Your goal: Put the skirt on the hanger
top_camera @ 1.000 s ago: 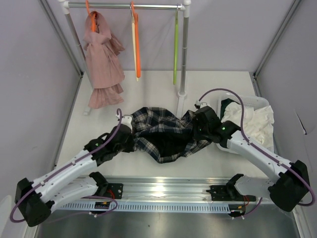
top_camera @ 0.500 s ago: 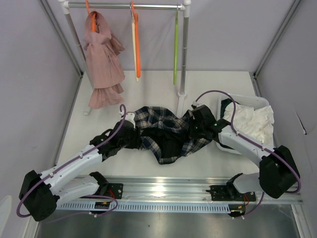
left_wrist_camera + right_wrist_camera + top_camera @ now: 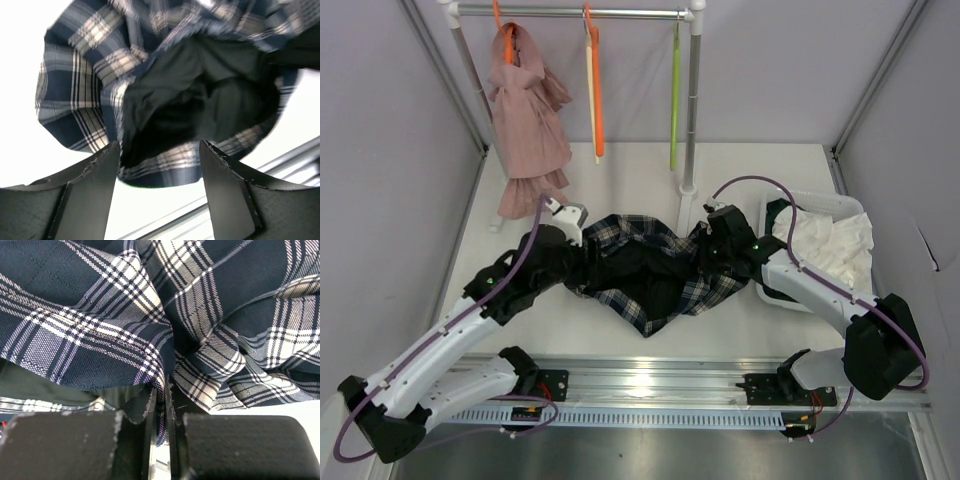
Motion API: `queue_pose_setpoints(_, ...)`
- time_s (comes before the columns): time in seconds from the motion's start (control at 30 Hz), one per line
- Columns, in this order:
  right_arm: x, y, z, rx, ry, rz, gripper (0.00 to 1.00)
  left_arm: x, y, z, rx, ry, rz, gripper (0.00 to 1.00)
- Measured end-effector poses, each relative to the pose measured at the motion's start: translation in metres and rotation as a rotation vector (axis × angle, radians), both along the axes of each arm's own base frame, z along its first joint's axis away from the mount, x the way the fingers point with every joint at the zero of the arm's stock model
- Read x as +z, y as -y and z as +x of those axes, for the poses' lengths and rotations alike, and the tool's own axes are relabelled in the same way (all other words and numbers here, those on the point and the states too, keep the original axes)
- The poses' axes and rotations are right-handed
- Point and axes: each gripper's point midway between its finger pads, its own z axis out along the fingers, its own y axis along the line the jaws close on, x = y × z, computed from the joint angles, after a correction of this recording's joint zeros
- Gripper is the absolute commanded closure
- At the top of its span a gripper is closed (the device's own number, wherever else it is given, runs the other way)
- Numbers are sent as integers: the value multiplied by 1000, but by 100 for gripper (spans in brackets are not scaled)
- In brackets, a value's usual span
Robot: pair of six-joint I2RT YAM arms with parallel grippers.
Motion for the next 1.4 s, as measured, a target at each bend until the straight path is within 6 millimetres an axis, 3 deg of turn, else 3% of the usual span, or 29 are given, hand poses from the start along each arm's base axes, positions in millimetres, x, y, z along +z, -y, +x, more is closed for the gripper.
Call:
queue_pose_setpoints(0.2,7,-4,5,4,11,12,98,69,0,-4,-39,104,-57,30)
queue_pose_setpoints(0.33,4,-6,6,6,3,7,98,135,-4,0,-24,222,-117,27)
queue_pose_setpoints(0.53,1,-7,6,11,-7,4,98,232,-26,26,143,428,-163,28)
queue_pose_setpoints(0.7,-1,-7,5,15,-13,3,98,294,-35,67,285,557,-169,32)
queue_pose_setpoints(0.8,-1,-8,5,20,-15,4,98,307,-41,100,359,582,-141,33)
queue_pose_setpoints(0.87,0,-8,6,21,-15,5,98,306,-38,127,388,575,-115,33)
queue_pose_setpoints(1.1,3,-6,9,23,-9,9,98,274,-16,202,372,503,-39,34)
queue_pose_setpoints(1.23,3,-3,11,21,-11,9,98,270,-9,219,353,493,-34,34)
queue_pose_setpoints(1.4,3,-3,11,22,-14,13,98,273,-7,223,346,495,-40,35)
